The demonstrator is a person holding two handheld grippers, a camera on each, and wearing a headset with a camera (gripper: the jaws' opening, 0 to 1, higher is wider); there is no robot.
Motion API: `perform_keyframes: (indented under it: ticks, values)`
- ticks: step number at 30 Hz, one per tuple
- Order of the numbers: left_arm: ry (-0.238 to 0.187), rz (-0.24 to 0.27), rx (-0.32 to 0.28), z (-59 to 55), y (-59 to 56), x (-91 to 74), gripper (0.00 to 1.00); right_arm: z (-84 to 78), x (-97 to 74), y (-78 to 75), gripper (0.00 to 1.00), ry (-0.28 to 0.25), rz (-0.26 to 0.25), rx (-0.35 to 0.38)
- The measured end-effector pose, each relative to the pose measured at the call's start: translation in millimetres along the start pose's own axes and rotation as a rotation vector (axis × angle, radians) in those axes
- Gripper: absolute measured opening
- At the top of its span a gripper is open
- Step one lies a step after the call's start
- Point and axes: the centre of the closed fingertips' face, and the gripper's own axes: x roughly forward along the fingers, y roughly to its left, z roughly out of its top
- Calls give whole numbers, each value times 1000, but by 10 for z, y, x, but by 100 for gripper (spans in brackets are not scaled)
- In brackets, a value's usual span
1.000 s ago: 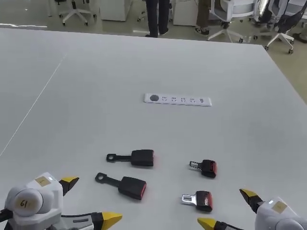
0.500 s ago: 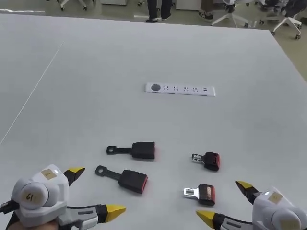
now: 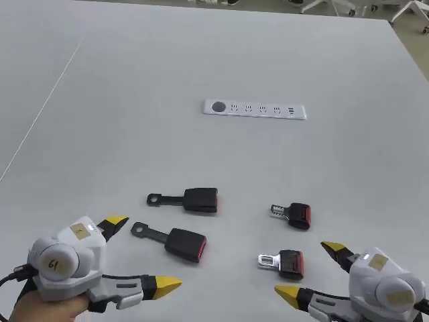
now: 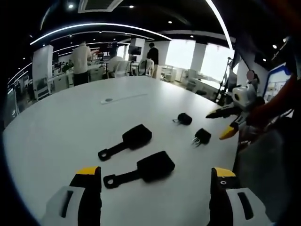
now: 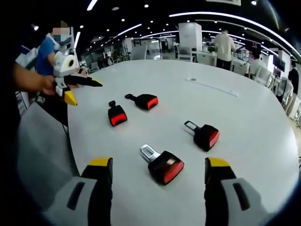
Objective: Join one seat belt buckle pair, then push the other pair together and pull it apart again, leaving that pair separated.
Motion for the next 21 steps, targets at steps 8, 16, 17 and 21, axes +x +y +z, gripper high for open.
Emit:
perform_keyframes:
  ticks: [8,16,17,21]
  values:
    - [63,-108,140,-48,-89,138,91,-34,90,33,74,46,86,-79]
    - [115,-188,246,-20,-103,256,81,-95,181,76,72,114,199,-184]
    - [124,-199,266,-20,-101,275,80,-101,190,79,72,124,211,-189]
    - [149,-243,331,-41,-102,349,75,-139,217,53,71,155,251,-215]
